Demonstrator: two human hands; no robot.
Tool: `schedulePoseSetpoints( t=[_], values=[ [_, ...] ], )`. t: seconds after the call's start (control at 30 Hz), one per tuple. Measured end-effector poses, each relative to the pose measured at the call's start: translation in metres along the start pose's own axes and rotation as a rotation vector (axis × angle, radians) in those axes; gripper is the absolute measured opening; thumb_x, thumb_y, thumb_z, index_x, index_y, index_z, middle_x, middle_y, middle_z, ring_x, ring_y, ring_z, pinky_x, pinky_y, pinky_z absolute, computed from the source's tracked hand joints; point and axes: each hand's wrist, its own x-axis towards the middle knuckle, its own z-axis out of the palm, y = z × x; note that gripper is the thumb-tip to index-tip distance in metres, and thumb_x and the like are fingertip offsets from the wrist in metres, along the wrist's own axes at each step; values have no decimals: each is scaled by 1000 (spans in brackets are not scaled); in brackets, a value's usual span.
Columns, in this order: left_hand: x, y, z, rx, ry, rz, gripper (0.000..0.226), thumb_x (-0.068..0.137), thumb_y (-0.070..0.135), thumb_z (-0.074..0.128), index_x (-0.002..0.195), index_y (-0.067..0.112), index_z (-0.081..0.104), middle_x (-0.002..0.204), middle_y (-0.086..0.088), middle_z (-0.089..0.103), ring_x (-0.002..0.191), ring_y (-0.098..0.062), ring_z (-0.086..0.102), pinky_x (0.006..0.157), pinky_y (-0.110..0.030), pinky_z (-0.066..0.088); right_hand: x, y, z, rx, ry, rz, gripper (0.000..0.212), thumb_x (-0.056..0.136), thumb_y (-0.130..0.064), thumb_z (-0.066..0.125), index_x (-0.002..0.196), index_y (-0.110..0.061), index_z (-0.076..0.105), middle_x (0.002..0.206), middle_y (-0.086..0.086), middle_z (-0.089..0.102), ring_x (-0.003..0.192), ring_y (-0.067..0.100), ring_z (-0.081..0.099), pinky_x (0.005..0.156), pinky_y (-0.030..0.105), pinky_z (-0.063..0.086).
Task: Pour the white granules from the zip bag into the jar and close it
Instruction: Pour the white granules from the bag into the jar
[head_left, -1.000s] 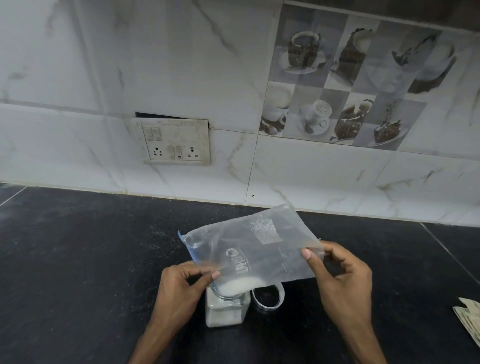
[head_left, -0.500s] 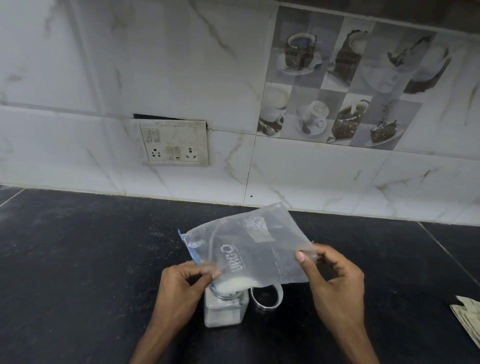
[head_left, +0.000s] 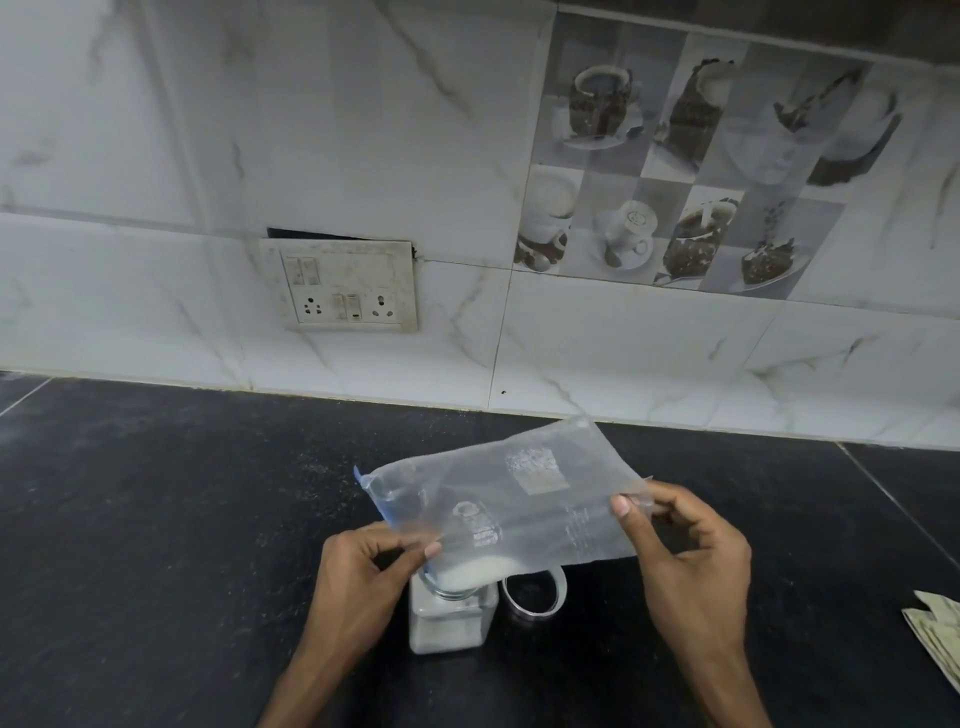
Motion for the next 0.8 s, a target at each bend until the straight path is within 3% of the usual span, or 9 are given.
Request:
schedulePoseSetpoints(
  t=[0.1, 0.2, 0.33, 0.6, 0.7, 0.8],
  values=[
    [0, 0, 0, 8, -4, 1, 47, 76, 0, 82, 71, 47, 79, 81, 24, 78, 81, 7, 73, 71, -2, 51, 0, -1, 1, 3, -28, -20, 22, 83, -11, 78, 86, -33, 76, 88, -16, 76, 84, 3, 70, 71, 10, 53],
    [0, 0, -1, 3, 4, -9, 49, 76, 0, 82, 70, 49, 78, 80, 24, 78, 80, 8, 73, 71, -1, 51, -2, 0, 1, -4, -20, -8, 21, 83, -12, 78, 86, -33, 76, 88, -15, 76, 83, 6, 71, 73, 16, 56],
    [-1, 1, -1, 7, 10, -3, 47, 76, 1, 82, 71, 47, 79, 80, 23, 78, 80, 7, 74, 71, -2, 51, -3, -1, 2, -11, -37, -21, 25, 82, -13, 78, 85, -38, 76, 89, -21, 75, 85, -1, 70, 71, 8, 52],
    [-1, 0, -1, 4, -2, -16, 45, 76, 1, 82, 72, 46, 80, 81, 21, 79, 80, 5, 75, 70, -4, 52, -3, -5, 4, 5, -20, -26, 25, 83, -14, 77, 89, -38, 75, 91, -18, 75, 86, 2, 70, 72, 12, 55],
    [-2, -1, -3, 5, 5, -23, 44, 76, 2, 83, 71, 45, 80, 82, 22, 79, 80, 4, 75, 71, -4, 53, -2, -9, 3, -1, -61, -50, 22, 82, -20, 75, 92, -40, 74, 91, -22, 74, 87, -1, 69, 70, 7, 52],
    [-2, -3, -3, 6, 10, -25, 44, 76, 3, 83, 71, 47, 79, 81, 21, 79, 80, 3, 75, 71, -5, 54, -2, -8, 3, -12, -38, -38, 28, 82, -14, 77, 90, -40, 74, 90, -21, 74, 87, 0, 69, 72, 9, 53]
  ],
)
